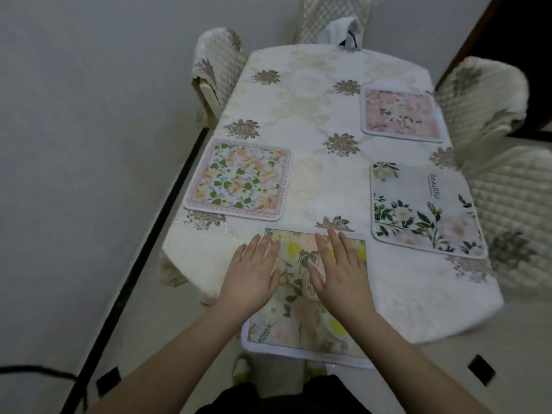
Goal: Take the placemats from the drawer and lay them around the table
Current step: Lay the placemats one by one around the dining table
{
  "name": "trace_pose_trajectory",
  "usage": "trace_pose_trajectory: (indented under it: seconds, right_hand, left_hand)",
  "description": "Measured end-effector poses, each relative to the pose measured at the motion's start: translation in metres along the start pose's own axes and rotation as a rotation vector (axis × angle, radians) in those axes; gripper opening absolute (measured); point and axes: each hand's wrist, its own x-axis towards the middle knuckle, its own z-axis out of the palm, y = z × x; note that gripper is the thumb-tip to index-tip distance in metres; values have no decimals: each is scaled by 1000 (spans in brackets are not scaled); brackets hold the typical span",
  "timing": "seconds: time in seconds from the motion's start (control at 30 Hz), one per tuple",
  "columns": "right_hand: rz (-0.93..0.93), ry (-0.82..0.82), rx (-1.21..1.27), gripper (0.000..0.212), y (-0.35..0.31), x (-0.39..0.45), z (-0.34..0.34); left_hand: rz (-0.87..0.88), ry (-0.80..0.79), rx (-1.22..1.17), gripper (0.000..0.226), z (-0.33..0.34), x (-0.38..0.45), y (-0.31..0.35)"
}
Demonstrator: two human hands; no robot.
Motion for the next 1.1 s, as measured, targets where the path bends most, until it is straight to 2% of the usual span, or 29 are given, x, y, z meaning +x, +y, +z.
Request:
trace_pose_trajectory:
  seconds: [0.2,0.37,0.5,0.63,0.8,1.0,1.1]
  right_hand:
    - [233,-26,-43,62,-4,-26,10]
    - [346,-67,-94,63,7,-49,20]
    - [386,-108,-59,63,17,-56,36]
    - [416,-170,-14,66,28,-55,49]
    - [459,-280,7,84,44,-58,59]
    - [520,-342,46,96,56,-64,57]
    - [574,-370,92,104,62,-61,53]
  left_hand:
    - [174,-35,0,61,15,-1,-19]
    - [196,-154,-4,64,30,3,-20]
    - [196,-190,-3,65,43,5,-23]
    - [117,-213,-35,76,56,4,-27]
    - [-10,-321,-36,88,68,-2,-27]
    - [-108,-326,-100,84,70,-12,-17]
    - [-165,-327,-221,81,69,-13,-10]
